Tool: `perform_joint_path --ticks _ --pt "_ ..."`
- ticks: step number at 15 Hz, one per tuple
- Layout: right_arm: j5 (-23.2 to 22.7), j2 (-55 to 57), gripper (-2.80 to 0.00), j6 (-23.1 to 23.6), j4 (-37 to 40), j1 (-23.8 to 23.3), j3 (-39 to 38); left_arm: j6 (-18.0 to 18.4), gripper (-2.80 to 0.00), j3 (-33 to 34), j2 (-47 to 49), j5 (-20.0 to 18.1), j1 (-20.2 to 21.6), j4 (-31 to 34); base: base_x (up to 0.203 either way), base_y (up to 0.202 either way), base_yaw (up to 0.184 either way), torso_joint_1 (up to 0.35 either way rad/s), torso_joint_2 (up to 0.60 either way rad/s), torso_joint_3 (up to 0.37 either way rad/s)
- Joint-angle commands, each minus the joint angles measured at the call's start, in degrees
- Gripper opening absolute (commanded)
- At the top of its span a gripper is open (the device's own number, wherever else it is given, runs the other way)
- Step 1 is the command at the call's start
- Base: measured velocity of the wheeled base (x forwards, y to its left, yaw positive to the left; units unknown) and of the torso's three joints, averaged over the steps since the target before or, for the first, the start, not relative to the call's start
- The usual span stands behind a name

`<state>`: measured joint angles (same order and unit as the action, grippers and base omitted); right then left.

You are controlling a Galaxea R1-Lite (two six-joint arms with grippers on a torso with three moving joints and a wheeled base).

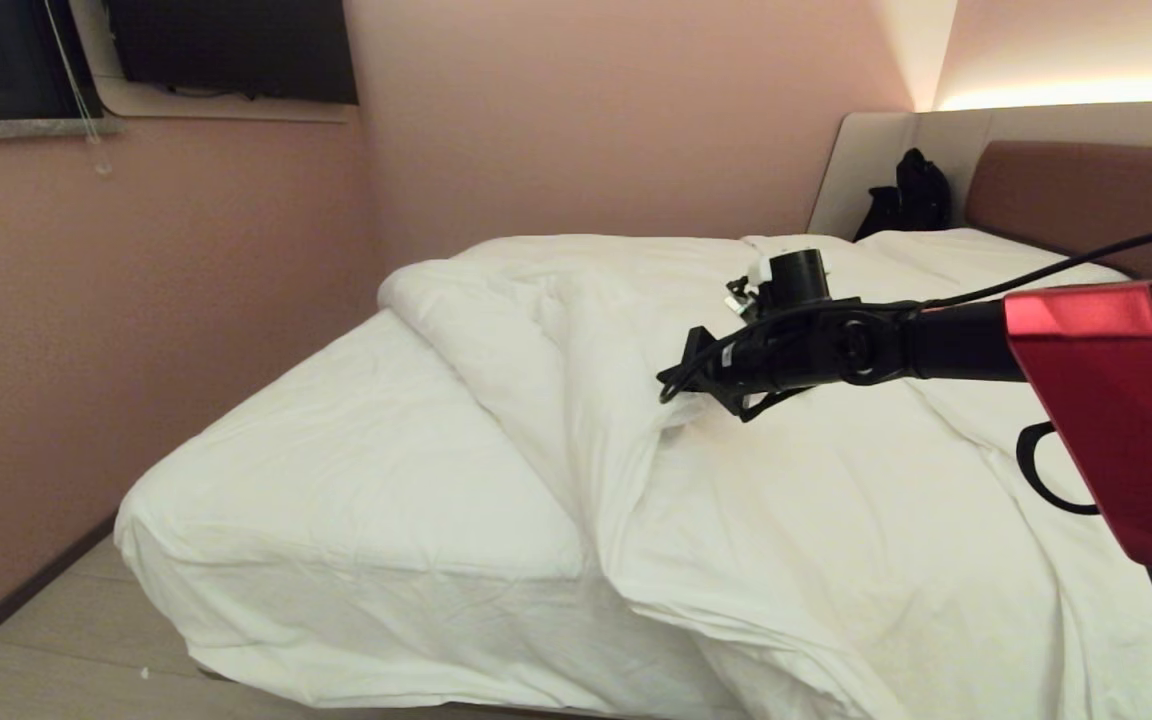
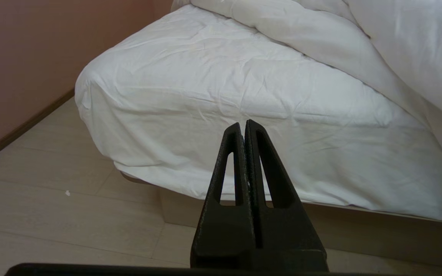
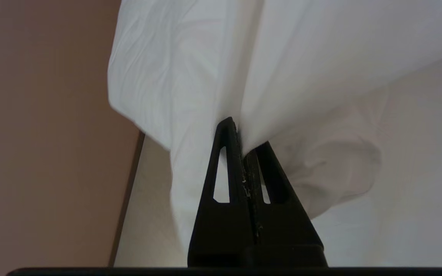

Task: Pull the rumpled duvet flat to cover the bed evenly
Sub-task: Flatten the corners of the folded blanket

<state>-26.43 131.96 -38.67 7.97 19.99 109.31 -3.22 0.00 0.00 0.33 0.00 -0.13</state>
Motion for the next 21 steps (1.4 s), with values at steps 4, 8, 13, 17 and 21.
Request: perform_joint_path --ticks 4,8,13,17,21 --pt "-0.11 -3.79 -2.8 -0.09 4.24 5.9 -0.06 -0.03 -2.8 0.0 0.0 0.02 0.0 -0.04 0.0 0.0 0.0 0.0 0.0 0.0" --pt "-0.11 -6.5 -2.8 0.05 6.74 9.72 -0.12 -0.03 -2.8 0.0 0.0 0.02 0.0 -0.04 0.0 0.0 0.0 0.0 0.0 0.0" --pt "0.09 -8.46 -2.8 0.13 7.32 15.33 -1.82 -0.03 -2.8 0.0 0.0 0.02 0.0 -0.04 0.0 0.0 0.0 0.0 0.0 0.0" --pt "1.64 -8.21 -2.8 0.44 7.32 19.39 -2.88 -0.03 -2.8 0.0 0.0 0.02 0.0 -0.04 0.0 0.0 0.0 0.0 0.0 0.0" --pt "3.74 -9.5 -2.8 0.26 7.32 19.2 -2.88 -0.03 -2.8 0.0 0.0 0.02 0.0 -0.04 0.0 0.0 0.0 0.0 0.0 0.0"
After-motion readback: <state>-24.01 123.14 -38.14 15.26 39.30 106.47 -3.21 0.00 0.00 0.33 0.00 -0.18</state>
